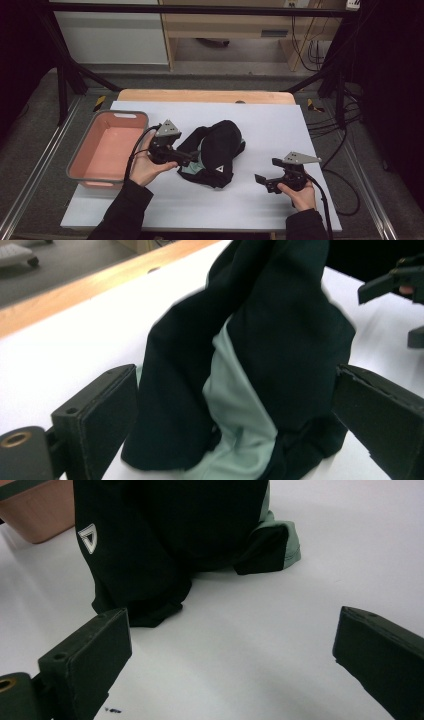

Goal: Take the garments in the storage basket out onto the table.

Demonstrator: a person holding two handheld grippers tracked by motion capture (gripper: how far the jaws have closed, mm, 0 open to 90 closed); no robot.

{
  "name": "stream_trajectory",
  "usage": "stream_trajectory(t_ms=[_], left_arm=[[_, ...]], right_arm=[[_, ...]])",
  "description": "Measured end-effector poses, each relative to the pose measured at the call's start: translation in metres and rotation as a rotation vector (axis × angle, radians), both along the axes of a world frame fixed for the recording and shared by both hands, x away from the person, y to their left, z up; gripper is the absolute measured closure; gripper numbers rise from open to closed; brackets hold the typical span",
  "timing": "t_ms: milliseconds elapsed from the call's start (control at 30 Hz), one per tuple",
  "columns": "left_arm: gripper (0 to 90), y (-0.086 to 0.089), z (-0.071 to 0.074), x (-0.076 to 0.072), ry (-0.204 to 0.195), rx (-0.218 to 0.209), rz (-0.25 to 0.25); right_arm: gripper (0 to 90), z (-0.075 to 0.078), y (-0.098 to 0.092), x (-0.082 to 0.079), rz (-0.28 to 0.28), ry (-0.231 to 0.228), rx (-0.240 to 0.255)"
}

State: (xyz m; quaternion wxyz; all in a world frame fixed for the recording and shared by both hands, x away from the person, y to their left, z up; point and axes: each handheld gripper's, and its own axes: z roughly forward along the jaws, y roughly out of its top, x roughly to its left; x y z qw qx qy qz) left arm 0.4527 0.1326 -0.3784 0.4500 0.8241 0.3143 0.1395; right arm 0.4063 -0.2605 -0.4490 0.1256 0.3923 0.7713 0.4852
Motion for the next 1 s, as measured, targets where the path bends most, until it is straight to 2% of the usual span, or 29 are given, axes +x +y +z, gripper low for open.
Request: stream_trajectory(t_ms=[200, 300, 333, 600, 900, 1000], left_arm=[[7.4, 0.009, -0.016, -0.006, 0.02, -0.008, 0.002], [8.8, 0.011, -0.024, -0.007, 0.032, 0.004, 0.009], [9.7, 0.011, -0.025, -0.008, 0.033, 0.019, 0.005], [13.6, 0.007, -0.04, -0.014, 0.051, 0.027, -0.014], [17.9, -0.001, -0.06, -0.013, 0.09, 0.049, -0.035], [22.0, -0.002, -0.065, -0.012, 0.1, 0.05, -0.033]], right_arm=[[2.7, 0.0, 0.0, 0.0, -0.017, -0.008, 0.024], [2.2, 0.0, 0.0, 0.0, -0.015, -0.009, 0.013], [2.0, 0.0, 0.001, 0.0, -0.011, -0.011, 0.009], [1.3, 0.001, 0.003, -0.001, -0.013, -0.013, 0.023], [1.2, 0.002, 0.012, -0.001, -0.009, -0.003, 0.029], [1.2, 0.003, 0.015, -0.001, -0.009, 0.001, 0.03]])
